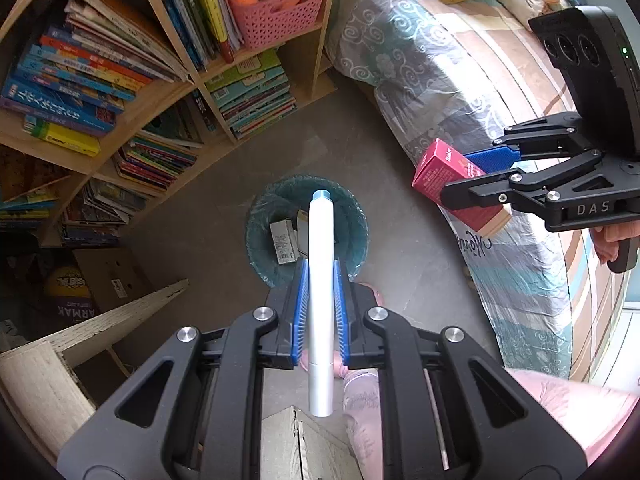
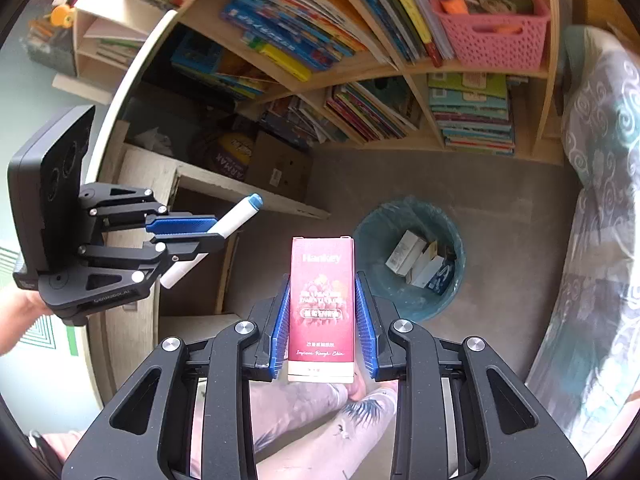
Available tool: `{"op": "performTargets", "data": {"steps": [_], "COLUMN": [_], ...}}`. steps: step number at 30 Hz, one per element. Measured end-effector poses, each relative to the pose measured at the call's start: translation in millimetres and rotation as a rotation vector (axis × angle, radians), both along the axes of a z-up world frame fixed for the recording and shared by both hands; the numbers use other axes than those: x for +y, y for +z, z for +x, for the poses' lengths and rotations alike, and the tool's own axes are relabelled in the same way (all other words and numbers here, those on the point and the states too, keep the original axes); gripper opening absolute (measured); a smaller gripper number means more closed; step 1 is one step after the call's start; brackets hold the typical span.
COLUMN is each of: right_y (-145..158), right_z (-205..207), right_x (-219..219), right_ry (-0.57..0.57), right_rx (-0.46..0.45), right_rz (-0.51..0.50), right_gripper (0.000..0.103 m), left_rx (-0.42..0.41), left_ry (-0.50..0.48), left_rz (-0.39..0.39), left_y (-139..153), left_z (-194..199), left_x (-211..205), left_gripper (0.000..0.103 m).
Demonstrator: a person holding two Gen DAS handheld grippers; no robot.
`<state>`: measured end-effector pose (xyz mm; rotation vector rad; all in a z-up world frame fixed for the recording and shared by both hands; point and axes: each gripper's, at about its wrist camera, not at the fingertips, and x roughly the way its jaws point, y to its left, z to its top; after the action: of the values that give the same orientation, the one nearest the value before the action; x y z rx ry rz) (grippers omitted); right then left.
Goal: Collect trash
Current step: 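Carry the white marker and red box over the teal bin, then open both tools over the bin to drop the marker and box, then swing both open tools back toward the desk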
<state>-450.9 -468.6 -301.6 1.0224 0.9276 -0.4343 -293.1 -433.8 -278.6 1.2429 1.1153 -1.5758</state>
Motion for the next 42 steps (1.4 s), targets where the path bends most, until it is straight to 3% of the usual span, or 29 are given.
{"op": "performTargets", "data": {"steps": [11,15,16,17,19,35,40,42], "right_y": [-39.1,-42.9,-42.8,-42.8,-42.0,-29.0,-13.0,-3.2], "right_z": [3.7,4.7,4.1,3.2,0.5,-9.1,-7.7,-6.0], "right_x": [-10.7,-16.6,-18.9,-21.1,-23.6,-22.8,-18.3,-16.4], "right_ry": [-0.017,-0.033,-0.042,-0.054,-0.076,-0.081,-0.068,-0.062], "right_rx": [-0.01,-0.012,-0.009,-0.008,-0.021,-0.005,-0.007,-0.01], "right_rz": [0.06,0.074,0.073,0.077,0.085,0.079,0.058,0.043], "right_gripper": [0.031,0.038,0.043,0.055,0.061,0.061,0.061,0.066], "left_rx": [0.032,0.026,0.022,0.018,0.022,0.031,0.034,0.038], "left_ry": [-0.004,-0.013,-0.011,-0.008,0.006,0.036,0.062,0.076], "left_rz": [0.041,0.038,0.042,0.048,0.04,0.028,-0.013,-0.04], "left_y": [-37.4,-42.4,-43.5,-44.3,-43.9,-35.6,-12.7,2.5], "left_z": [-10.2,-11.7,-11.1,-10.0,-7.3,0.8,6.7,11.1], "left_x": [-6.8,-7.4,-7.7,-7.8,-8.7,-1.4,4.9,8.5], "left_gripper": [0.011,0.012,0.017,0.032,0.042,0.042,0.049,0.054]}}
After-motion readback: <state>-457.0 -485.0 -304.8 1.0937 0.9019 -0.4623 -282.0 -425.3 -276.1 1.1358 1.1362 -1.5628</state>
